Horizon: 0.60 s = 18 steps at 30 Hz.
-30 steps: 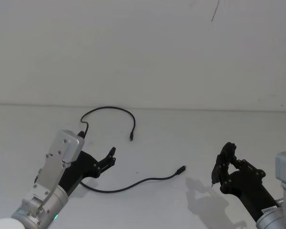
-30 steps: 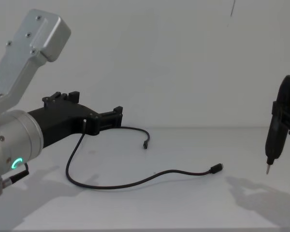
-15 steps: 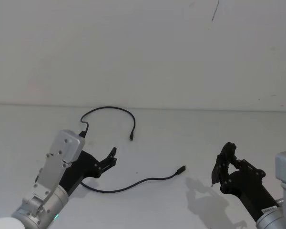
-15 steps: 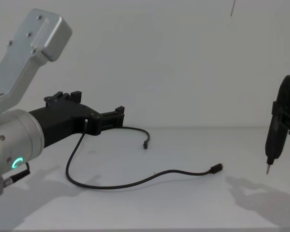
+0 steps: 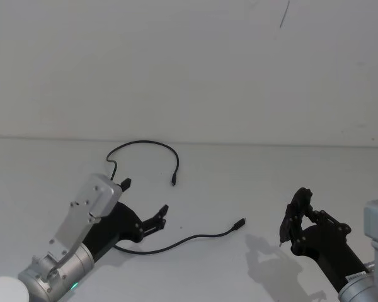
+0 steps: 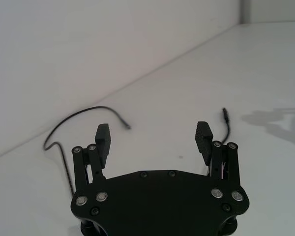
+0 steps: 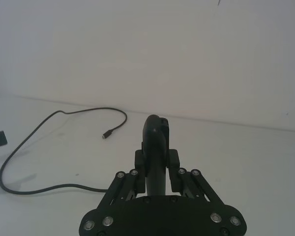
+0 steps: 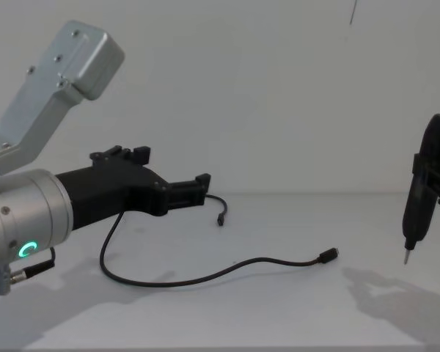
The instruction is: Pick up the data cable with the one hand.
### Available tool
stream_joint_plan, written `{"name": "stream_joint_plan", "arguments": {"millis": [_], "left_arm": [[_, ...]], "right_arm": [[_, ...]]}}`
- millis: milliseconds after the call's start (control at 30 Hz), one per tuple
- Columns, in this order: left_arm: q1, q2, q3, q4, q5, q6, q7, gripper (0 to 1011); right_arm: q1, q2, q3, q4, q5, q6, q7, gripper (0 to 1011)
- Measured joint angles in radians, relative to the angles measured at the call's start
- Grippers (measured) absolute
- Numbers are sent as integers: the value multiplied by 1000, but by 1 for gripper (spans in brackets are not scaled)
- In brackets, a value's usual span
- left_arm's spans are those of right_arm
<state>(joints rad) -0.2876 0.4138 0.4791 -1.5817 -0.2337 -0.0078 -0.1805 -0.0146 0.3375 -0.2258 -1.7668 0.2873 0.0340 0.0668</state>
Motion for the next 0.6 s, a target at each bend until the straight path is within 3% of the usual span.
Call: {"name": "stream_joint_plan", "arguments": {"millis": [433,600], "left_arm": [[-75,20,39,77,-32,-20,-190,1001],[-130,19,62,135,-49,-32,-299,1001]], "right_arm": [[0,0,0,0,0,0,0,269],[0,0,0,0,0,0,0,269]]}}
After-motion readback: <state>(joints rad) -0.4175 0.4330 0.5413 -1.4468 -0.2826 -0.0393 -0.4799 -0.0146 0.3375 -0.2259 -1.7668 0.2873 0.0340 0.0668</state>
